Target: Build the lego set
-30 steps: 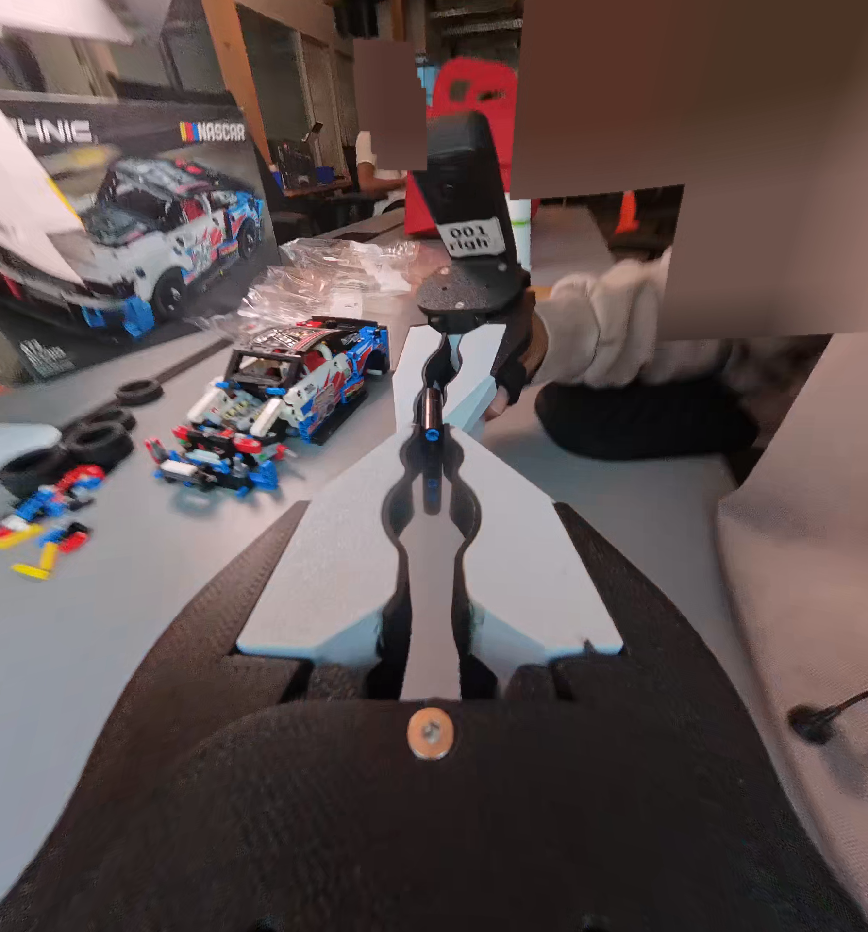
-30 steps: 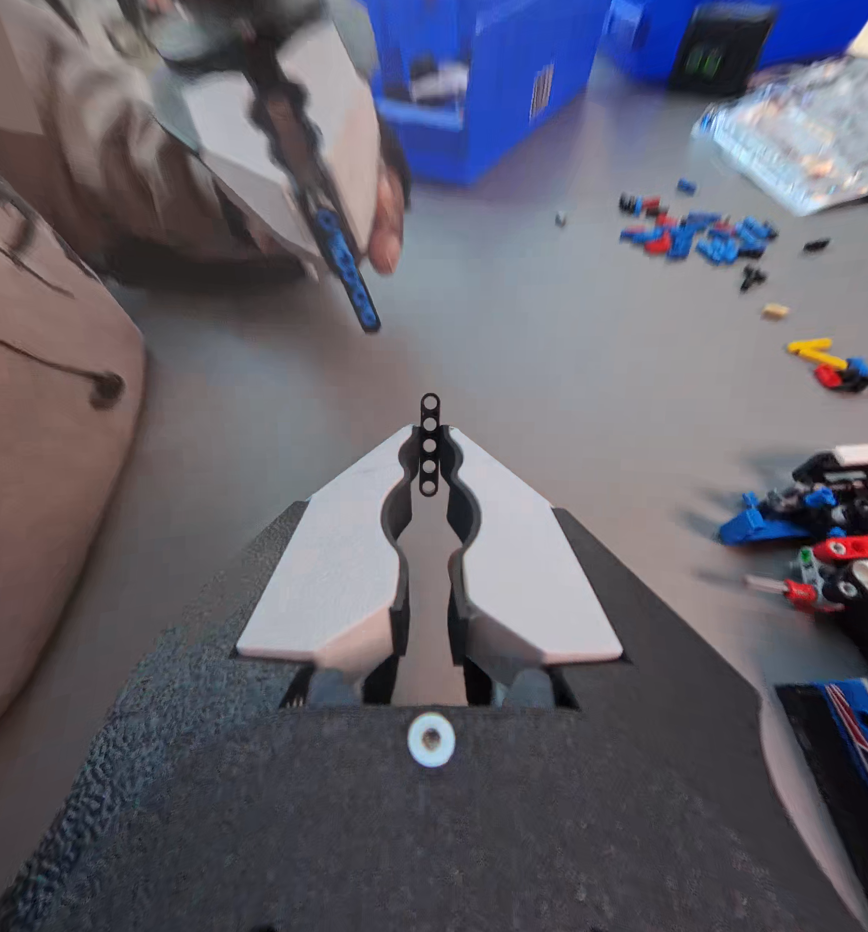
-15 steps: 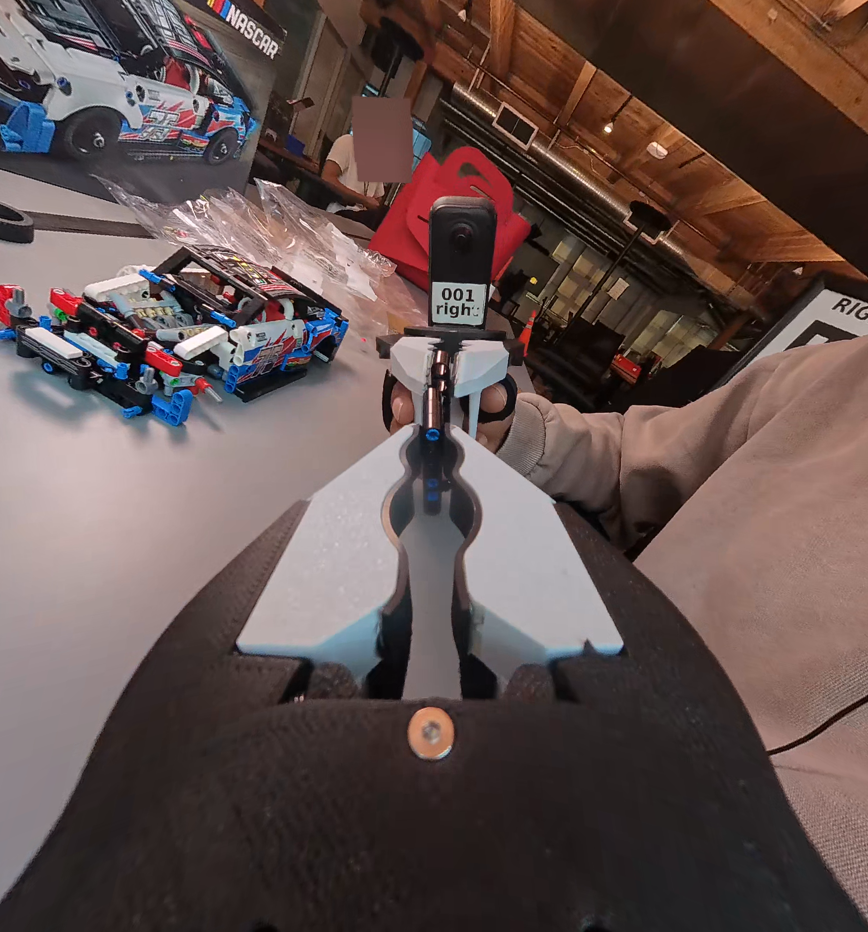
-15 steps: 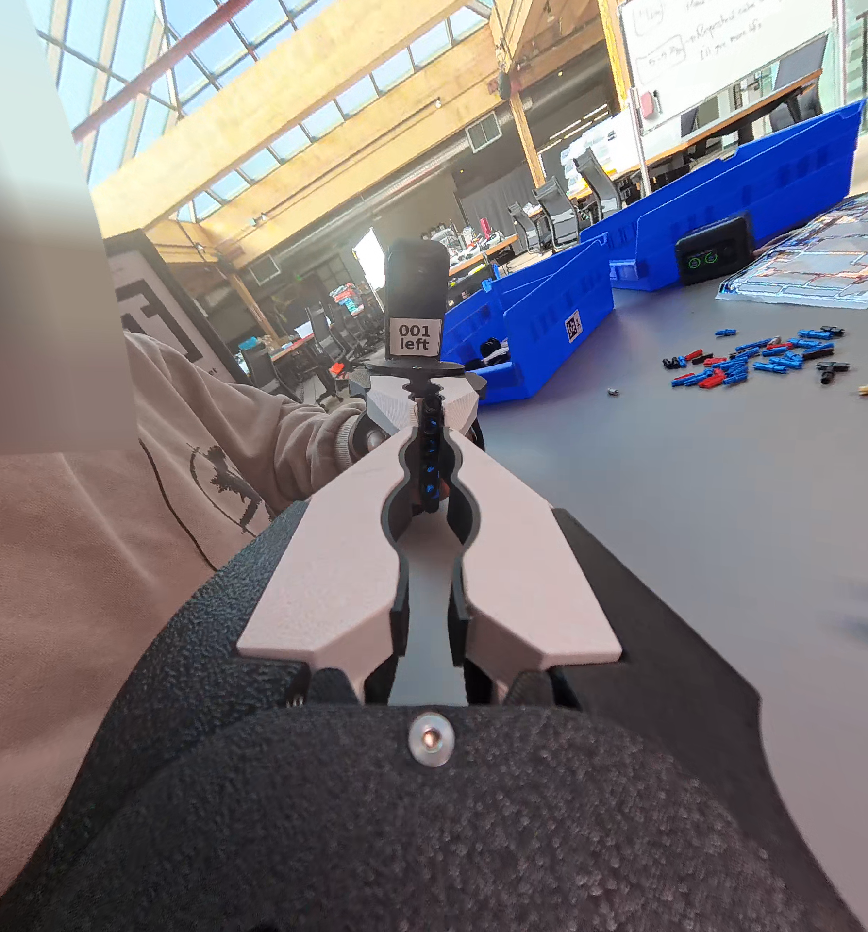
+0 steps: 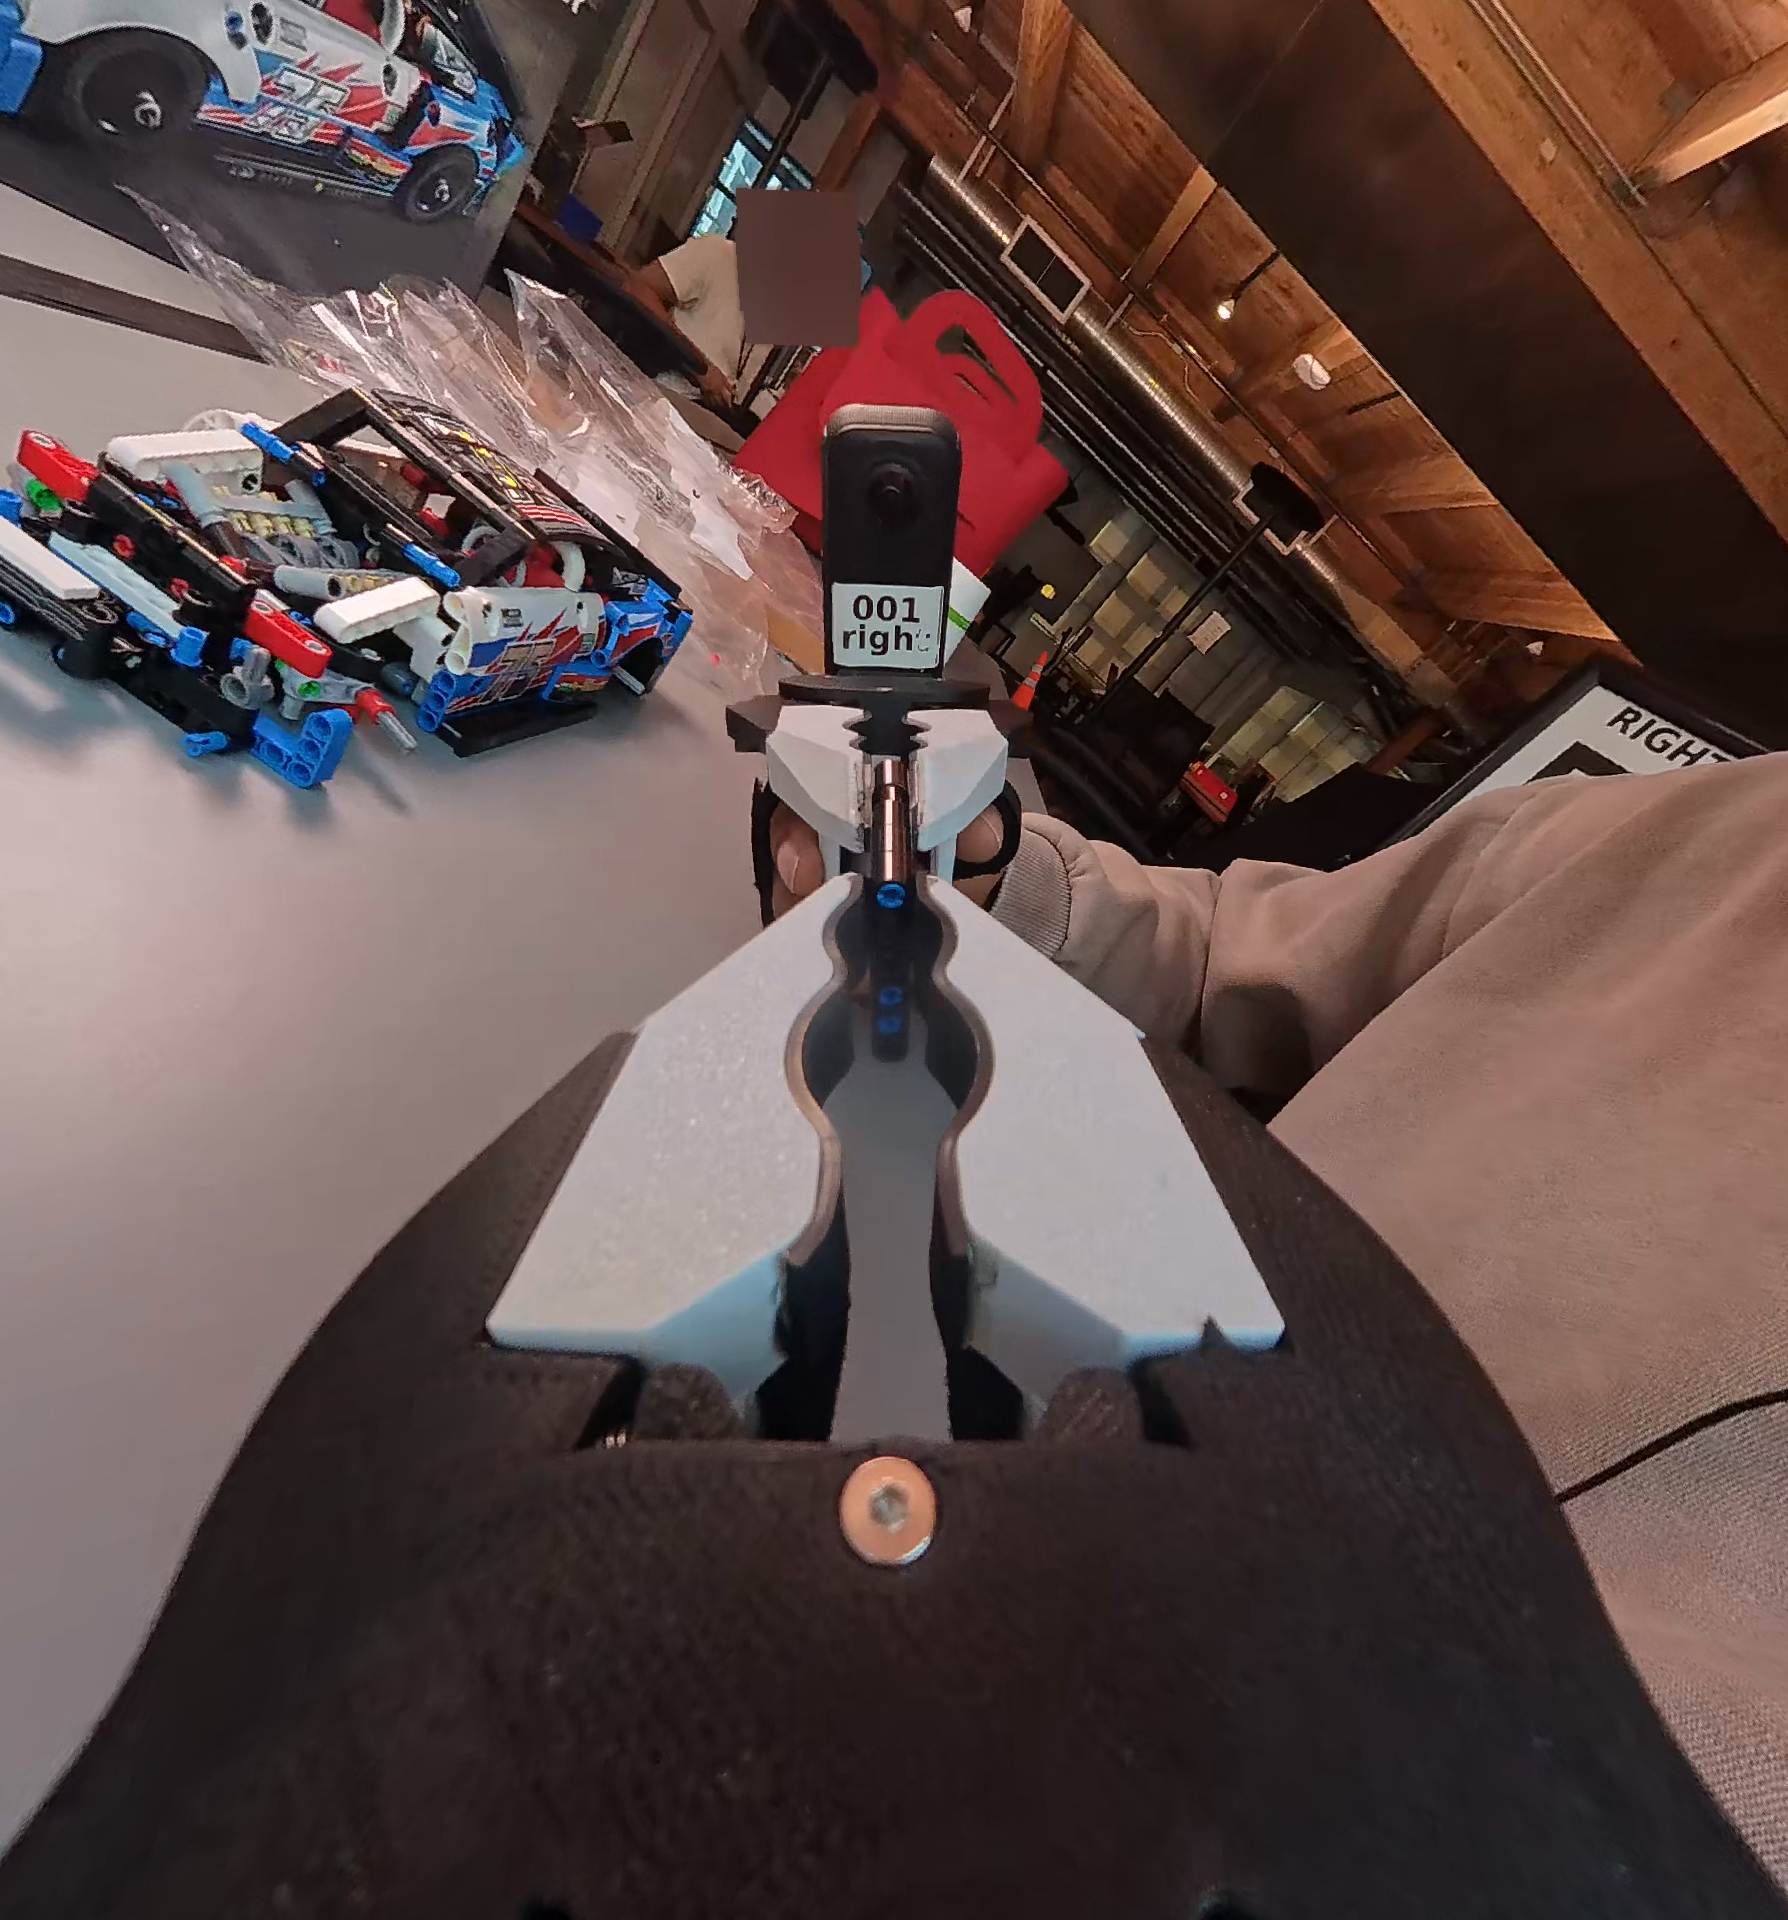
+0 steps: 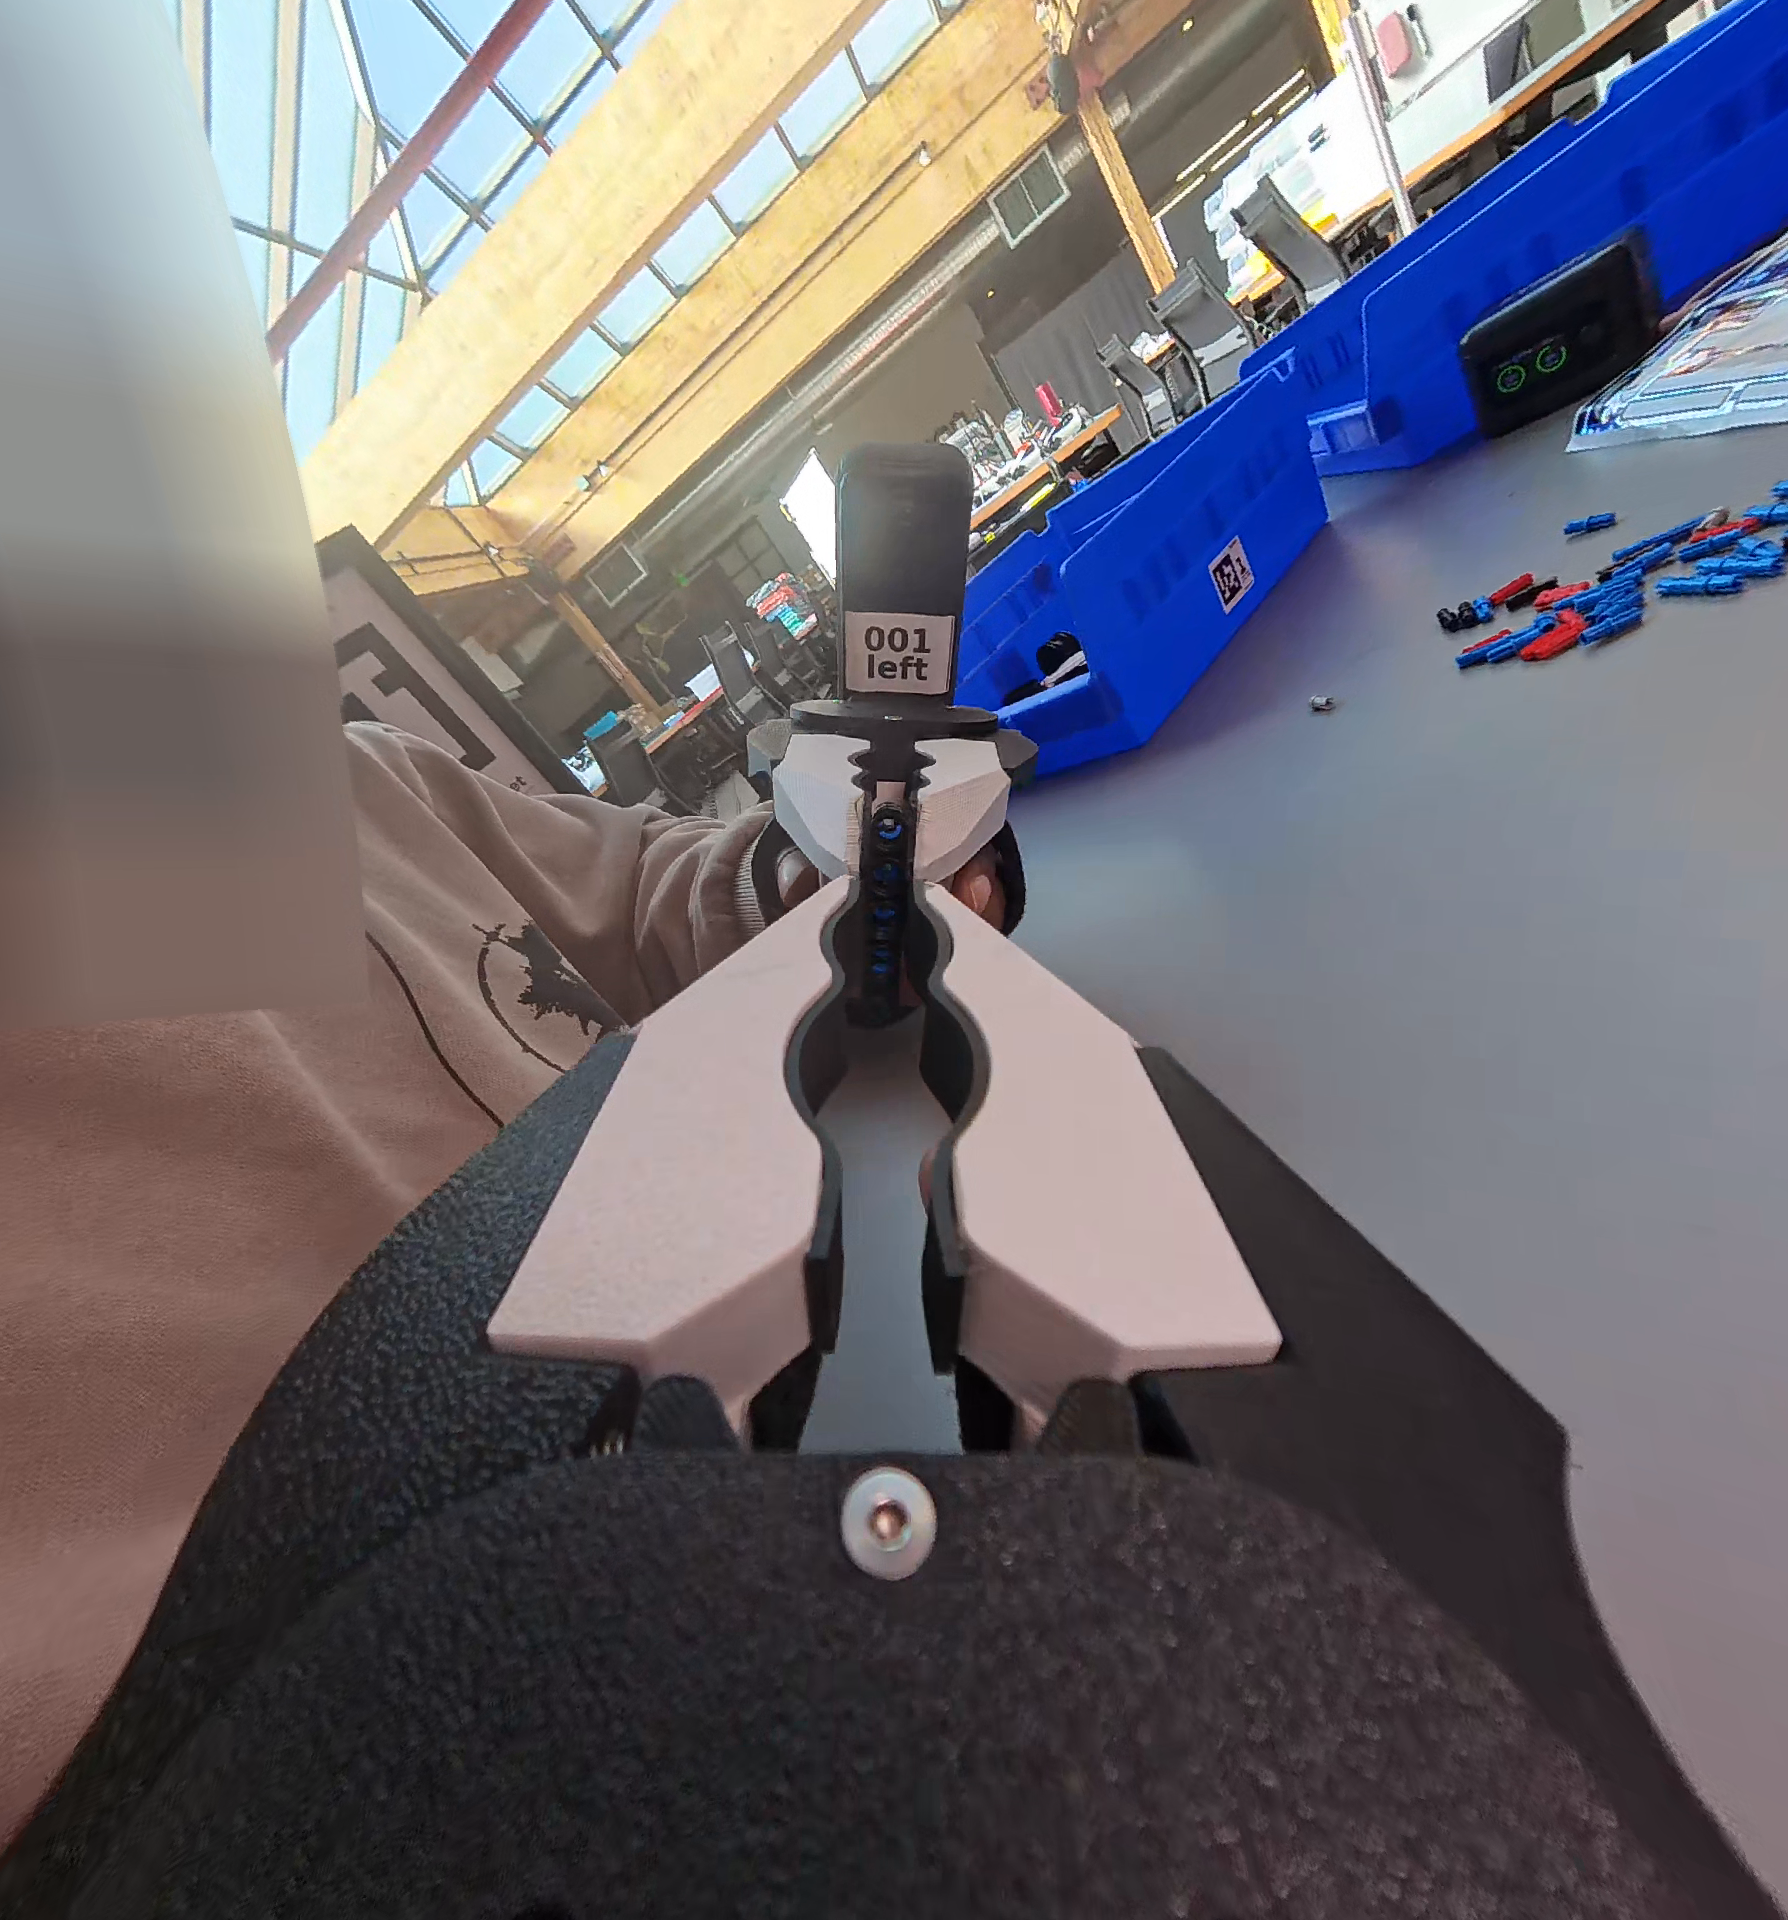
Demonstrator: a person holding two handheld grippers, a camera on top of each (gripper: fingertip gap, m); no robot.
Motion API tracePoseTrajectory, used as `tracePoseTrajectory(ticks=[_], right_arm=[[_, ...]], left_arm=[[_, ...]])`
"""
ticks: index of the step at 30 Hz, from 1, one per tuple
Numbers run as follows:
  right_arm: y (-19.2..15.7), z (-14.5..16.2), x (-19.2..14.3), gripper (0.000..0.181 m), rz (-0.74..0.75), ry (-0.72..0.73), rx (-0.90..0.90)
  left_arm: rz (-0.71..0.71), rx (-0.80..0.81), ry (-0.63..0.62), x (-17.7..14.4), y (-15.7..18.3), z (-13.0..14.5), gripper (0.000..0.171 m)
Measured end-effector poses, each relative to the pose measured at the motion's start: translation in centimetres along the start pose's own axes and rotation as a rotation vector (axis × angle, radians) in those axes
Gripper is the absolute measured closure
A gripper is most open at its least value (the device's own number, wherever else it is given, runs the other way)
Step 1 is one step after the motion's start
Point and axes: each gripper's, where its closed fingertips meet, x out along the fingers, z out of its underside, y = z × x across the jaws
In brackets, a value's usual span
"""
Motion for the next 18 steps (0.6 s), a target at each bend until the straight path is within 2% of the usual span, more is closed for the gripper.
tracePoseTrajectory(ticks=[10, 18], right_arm=[[0.4, 0.4, 0.1, 0.177, 0.010, -0.013, 0.017], [1.3, 1.7, -0.1, 0.177, 0.080, -0.108, 0.002]], left_arm=[[-0.027, 0.002, -0.001, -0.2, -0.5, -0.1, 0.166], [-0.054, -0.018, -0.059, -0.1, -1.2, 0.8, 0.166]])
